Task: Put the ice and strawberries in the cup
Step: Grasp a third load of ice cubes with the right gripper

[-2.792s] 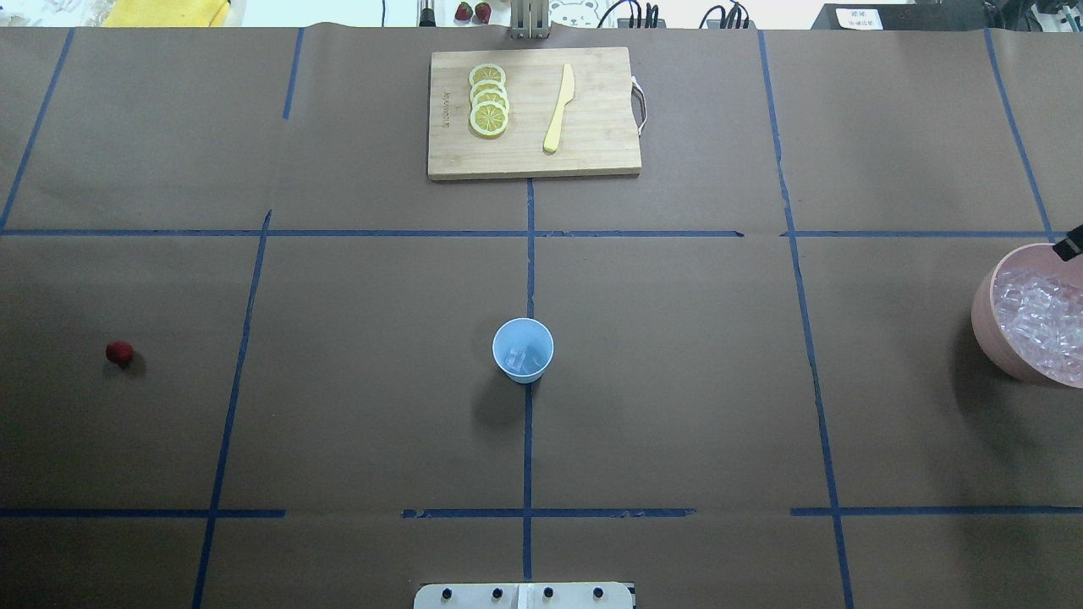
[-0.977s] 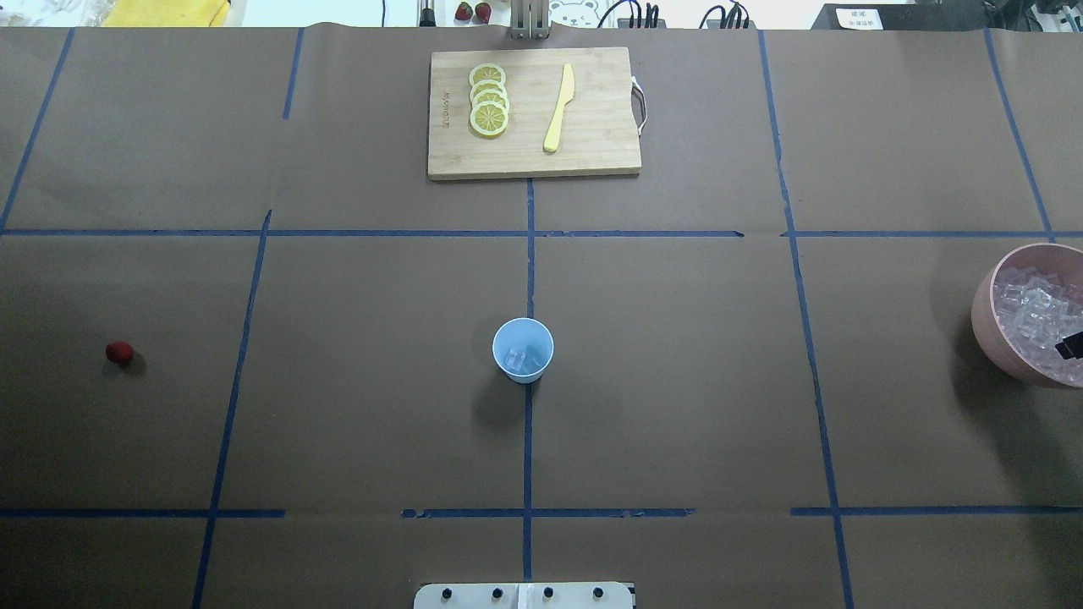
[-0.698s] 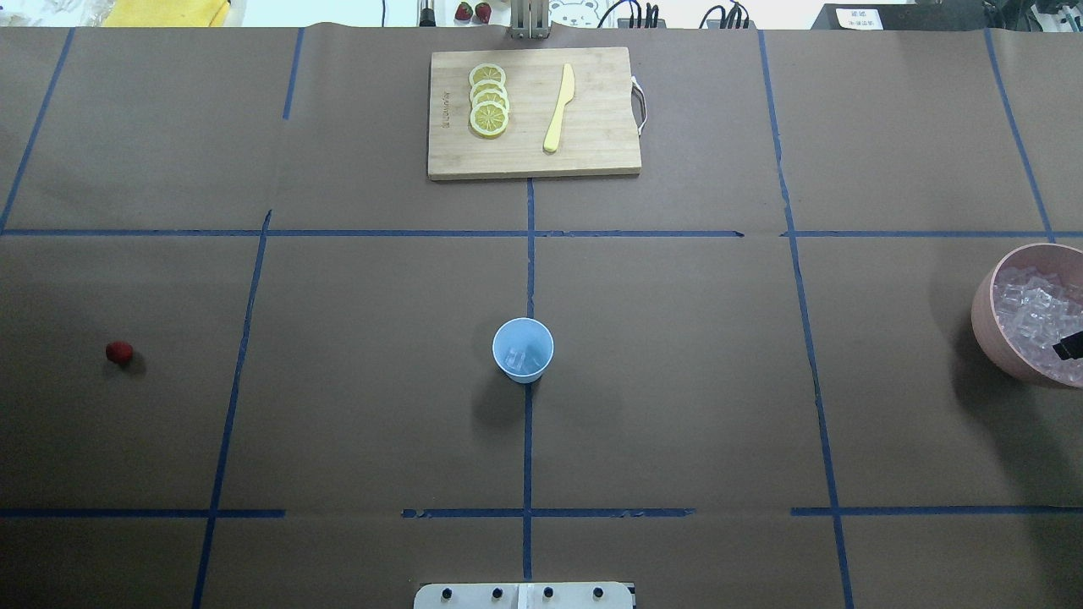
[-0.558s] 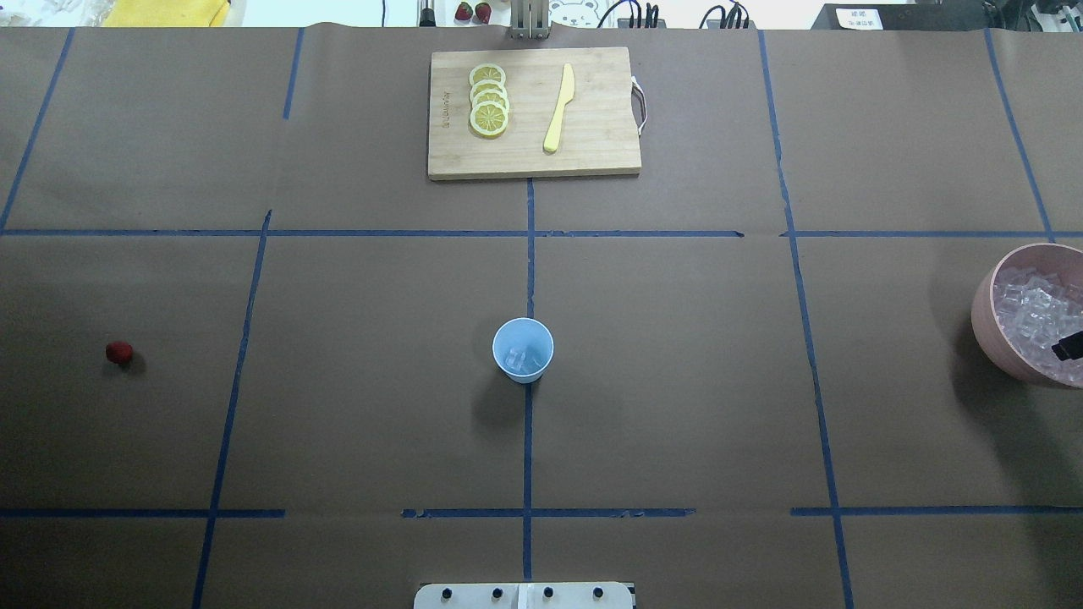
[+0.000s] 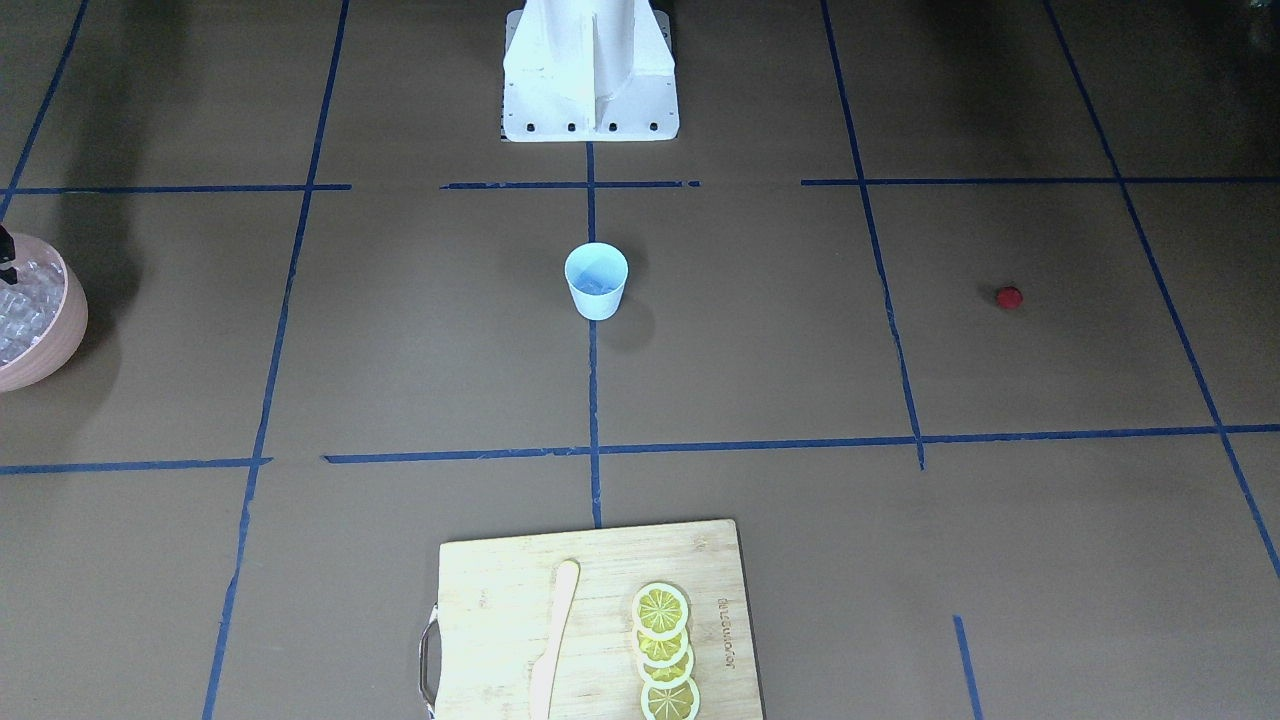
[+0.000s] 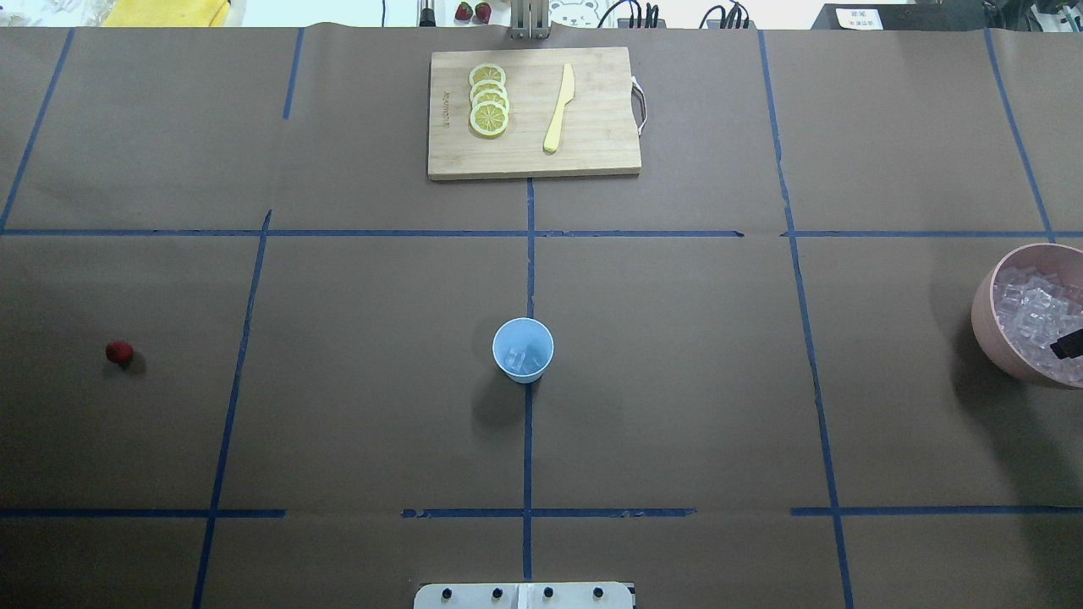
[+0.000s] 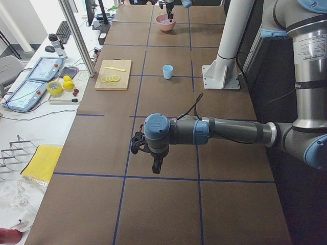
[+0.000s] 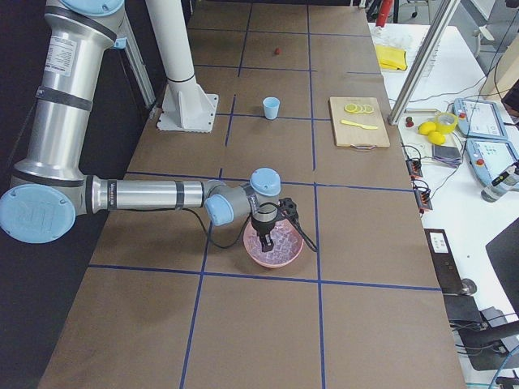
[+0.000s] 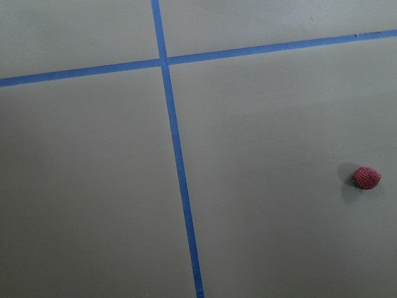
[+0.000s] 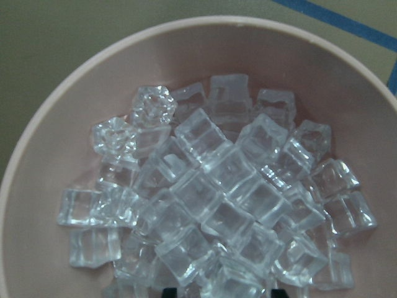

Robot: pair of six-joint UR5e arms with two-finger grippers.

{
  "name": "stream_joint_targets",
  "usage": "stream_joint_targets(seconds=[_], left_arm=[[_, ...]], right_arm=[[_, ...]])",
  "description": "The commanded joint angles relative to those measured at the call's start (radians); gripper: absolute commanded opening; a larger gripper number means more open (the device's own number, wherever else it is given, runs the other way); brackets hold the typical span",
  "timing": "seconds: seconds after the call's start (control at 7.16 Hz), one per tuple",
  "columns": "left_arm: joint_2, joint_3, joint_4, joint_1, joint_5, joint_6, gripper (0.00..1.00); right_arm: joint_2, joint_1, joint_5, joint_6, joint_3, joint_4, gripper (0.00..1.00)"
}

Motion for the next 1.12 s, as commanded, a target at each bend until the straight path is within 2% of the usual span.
stream_joint_targets(seconds=[0.0,0.28,0.56,0.84,0.98], left_arm=[[0.0,-0.001,0.0,0.0,0.0,0.0,1.0],[0.0,-0.001,0.0,0.0,0.0,0.0,1.0],[0.0,-0.001,0.0,0.0,0.0,0.0,1.0],[0.0,-0.001,0.002,0.0,0.0,-0.001,1.0],[0.0,0.0,0.002,0.0,0.0,0.0,1.0]], right_arm=[[0.0,0.002,0.002,-0.002,0.007,0.0,0.07],[0.001,0.007,0.006,-0.002,0.034,0.0,0.06],[0.015,0.015,0.008,0.042,0.117,-0.015,0.06],[0.128,0.006,0.003,0.218,0.114,-0.037,0.07],[0.208,-0.004,0.002,0.228,0.124,-0.088,0.06]])
